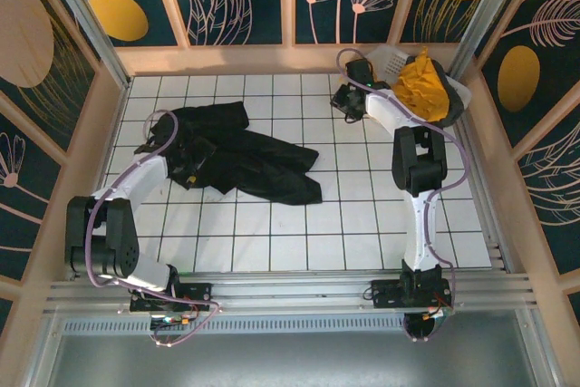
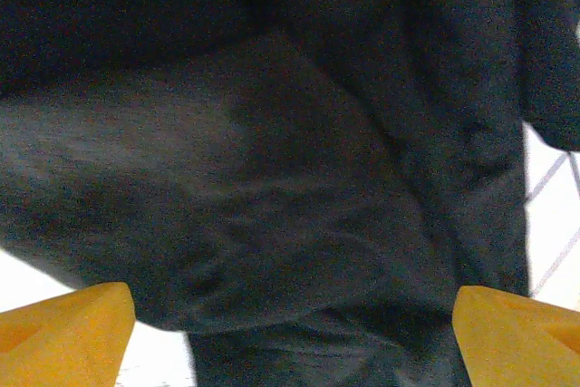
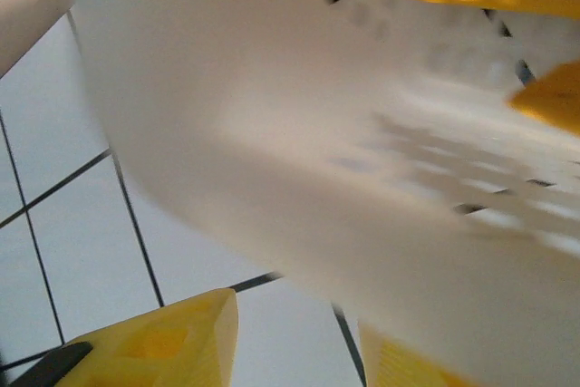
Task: Fold and stack the t-shirts
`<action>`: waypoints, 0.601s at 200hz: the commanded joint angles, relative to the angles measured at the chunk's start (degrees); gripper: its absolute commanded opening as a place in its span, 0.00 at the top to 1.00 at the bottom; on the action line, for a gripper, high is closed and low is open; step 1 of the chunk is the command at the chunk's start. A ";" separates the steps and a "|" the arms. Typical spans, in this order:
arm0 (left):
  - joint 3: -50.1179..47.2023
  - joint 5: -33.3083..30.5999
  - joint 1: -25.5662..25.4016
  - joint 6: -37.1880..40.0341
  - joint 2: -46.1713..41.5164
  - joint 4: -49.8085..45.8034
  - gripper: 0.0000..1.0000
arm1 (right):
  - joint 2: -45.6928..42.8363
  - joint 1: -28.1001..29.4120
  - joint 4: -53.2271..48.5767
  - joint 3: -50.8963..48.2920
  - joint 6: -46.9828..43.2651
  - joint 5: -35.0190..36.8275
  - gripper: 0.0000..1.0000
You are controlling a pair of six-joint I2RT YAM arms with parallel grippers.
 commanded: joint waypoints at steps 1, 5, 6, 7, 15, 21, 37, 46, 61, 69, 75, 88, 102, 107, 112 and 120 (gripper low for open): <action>3.45 2.70 -2.54 0.37 1.61 -1.88 0.10 | -7.03 4.01 0.19 -1.65 -3.73 -0.83 0.58; 4.03 2.57 -3.07 0.15 1.86 -2.02 0.10 | -8.23 4.78 0.00 -3.07 -3.71 -0.38 0.58; 4.15 2.55 -3.21 0.07 1.99 -2.10 0.10 | -8.23 4.78 0.00 -3.07 -3.71 -0.38 0.58; 4.34 2.49 -3.37 0.04 2.05 -2.14 0.10 | -8.56 4.93 -0.05 -3.37 -3.68 -0.34 0.57; 5.51 2.14 -4.55 -0.47 2.79 -2.40 0.11 | -10.70 5.95 -0.06 -6.23 -3.31 0.01 0.57; 6.46 1.80 -5.64 -0.83 3.63 -2.61 0.11 | -12.45 6.62 0.15 -8.84 -2.75 0.12 0.57; 9.69 0.37 -7.91 -1.46 7.02 -4.68 0.12 | -16.50 8.64 0.16 -15.56 -1.32 0.10 0.55; 11.52 -0.55 -8.91 -1.11 9.16 -5.70 0.13 | -18.79 10.35 0.08 -19.31 -0.98 0.35 0.55; 14.01 -1.46 -10.66 -0.69 11.79 -6.19 0.15 | -21.63 12.99 -0.03 -23.93 -0.88 0.88 0.53; 15.26 -2.18 -11.50 -0.22 13.65 -6.70 0.17 | -22.94 14.41 -0.13 -26.33 -0.94 1.24 0.51; 16.32 -2.68 -12.03 0.38 14.94 -7.23 0.19 | -23.79 15.29 -0.15 -27.91 -0.94 1.29 0.50; 18.15 -3.50 -12.81 2.05 17.71 -9.38 0.26 | -25.13 17.19 0.04 -30.86 -0.76 0.72 0.48; 18.40 -4.15 -13.29 3.45 19.29 -10.25 0.32 | -25.72 18.85 0.01 -33.02 -1.00 -0.10 0.44; 17.99 -4.37 -13.33 3.65 19.37 -10.18 0.36 | -25.72 19.39 -0.26 -33.47 -1.23 -0.18 0.43; 17.48 -4.49 -13.37 3.76 19.35 -9.97 0.39 | -25.56 19.93 -0.62 -33.75 -1.44 -0.25 0.43; 16.82 -4.82 -13.36 3.86 19.20 -9.67 0.46 | -25.07 20.60 -1.20 -34.27 -1.55 -0.57 0.42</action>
